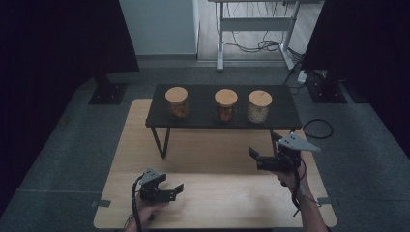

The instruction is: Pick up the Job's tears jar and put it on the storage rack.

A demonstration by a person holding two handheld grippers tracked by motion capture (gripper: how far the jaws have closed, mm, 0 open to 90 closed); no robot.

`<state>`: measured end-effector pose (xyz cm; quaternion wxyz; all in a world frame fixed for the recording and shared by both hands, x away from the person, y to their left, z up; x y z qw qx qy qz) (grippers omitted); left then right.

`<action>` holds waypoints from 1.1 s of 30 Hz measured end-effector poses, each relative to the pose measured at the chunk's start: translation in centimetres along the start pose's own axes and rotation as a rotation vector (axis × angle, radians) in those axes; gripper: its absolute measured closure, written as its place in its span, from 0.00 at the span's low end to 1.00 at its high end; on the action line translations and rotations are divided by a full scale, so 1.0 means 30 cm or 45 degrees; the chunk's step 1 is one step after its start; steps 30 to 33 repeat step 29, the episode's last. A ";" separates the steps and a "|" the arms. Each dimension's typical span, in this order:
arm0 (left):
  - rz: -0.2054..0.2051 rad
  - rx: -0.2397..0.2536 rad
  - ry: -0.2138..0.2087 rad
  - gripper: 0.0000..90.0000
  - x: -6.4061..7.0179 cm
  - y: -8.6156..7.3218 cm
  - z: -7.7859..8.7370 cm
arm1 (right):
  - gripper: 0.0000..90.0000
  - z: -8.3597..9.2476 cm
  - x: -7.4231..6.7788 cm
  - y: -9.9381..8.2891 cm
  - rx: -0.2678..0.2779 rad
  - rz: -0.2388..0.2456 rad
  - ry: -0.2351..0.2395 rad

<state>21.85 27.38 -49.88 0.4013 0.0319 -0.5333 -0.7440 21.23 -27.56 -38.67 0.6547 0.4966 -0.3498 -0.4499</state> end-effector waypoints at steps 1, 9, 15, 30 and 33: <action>-0.002 0.001 -0.001 0.07 0.001 0.001 0.001 | 0.01 0.011 -0.002 -0.034 0.014 -0.017 0.009; 0.001 -0.005 -0.004 0.07 0.003 -0.001 -0.006 | 0.01 0.032 -0.034 -0.163 0.008 -0.066 0.033; -0.002 -0.013 -0.005 0.07 0.005 -0.001 -0.012 | 0.00 0.007 -0.067 -0.246 -0.062 -0.066 0.059; 0.007 0.025 -0.029 0.06 0.001 -0.001 -0.001 | 0.00 0.001 -0.088 -0.310 -0.052 -0.145 0.087; 0.007 0.025 -0.029 0.06 0.001 -0.001 -0.001 | 0.00 0.001 -0.088 -0.310 -0.052 -0.145 0.087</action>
Point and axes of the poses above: each handheld gripper's, and its own axes: z roughly backward along the jaws, y roughly out of its top, x roughly to its right, the point moved 3 cm from there along -z, roughly forward along the jaws, and after that the axes turned 13 degrees about -y, right-handed, at the moved point
